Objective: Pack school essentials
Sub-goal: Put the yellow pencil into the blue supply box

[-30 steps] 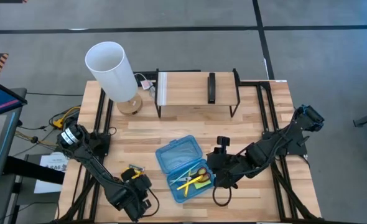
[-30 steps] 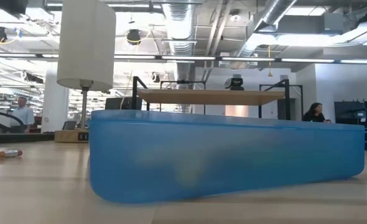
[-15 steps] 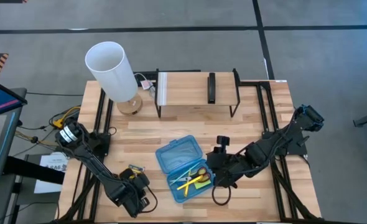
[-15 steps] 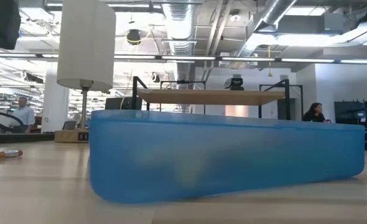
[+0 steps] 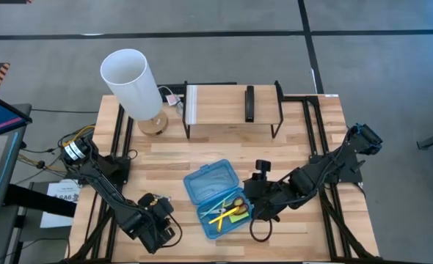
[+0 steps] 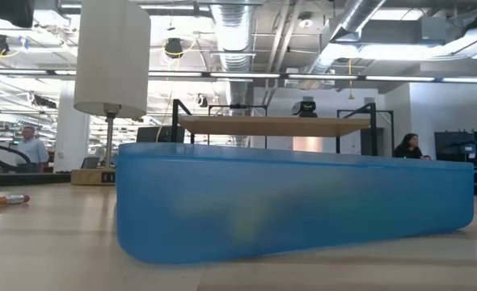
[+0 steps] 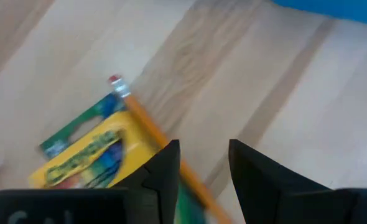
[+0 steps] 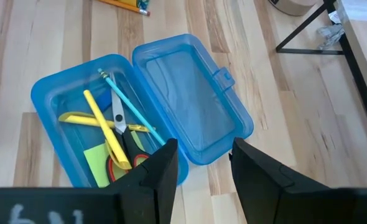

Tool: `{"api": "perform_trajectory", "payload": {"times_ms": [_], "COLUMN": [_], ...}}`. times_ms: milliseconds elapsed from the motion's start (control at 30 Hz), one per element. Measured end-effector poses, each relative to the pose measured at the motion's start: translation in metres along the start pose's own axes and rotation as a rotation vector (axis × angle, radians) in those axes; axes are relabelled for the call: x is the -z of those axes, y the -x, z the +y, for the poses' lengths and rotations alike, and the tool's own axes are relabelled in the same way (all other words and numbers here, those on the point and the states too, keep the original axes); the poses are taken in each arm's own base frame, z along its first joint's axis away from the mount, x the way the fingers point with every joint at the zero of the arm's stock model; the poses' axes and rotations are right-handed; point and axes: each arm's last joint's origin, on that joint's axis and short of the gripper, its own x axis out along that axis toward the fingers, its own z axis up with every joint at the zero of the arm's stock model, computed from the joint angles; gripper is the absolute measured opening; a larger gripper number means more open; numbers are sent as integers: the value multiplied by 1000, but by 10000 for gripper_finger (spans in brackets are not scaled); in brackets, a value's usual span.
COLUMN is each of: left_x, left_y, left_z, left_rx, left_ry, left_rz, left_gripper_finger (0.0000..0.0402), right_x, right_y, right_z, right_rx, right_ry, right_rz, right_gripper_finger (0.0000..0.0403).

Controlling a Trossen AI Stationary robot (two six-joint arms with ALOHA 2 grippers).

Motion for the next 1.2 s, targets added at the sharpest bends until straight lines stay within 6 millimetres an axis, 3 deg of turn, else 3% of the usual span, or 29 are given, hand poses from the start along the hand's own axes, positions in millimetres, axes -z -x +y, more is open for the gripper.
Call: {"api": "perform_trajectory", "payload": {"times_ms": [200, 500, 767, 933, 1200], "left_x": [1, 17, 23, 22, 2], "left_y": [-4, -28, -18, -21, -29], "left_z": [1, 23, 44, 45, 40], "left_rx": [9, 43, 63, 79, 125], "left_ry": [-34, 40, 120, 154, 161], "left_rz": [2, 50, 18, 17, 32], "left_gripper_finger": [120, 80, 74, 95, 158], "right_x": [-2, 0, 0, -2, -2], "right_y": [-2, -9, -21, -21, -22], "right_z": [-3, 1, 2, 0, 0], "right_rx": [9, 12, 14, 11, 11], "right_ry": [-9, 15, 22, 12, 11], "right_rz": [2, 18, 49, 43, 43], "right_gripper_finger": [168, 165, 168, 167, 169]}}
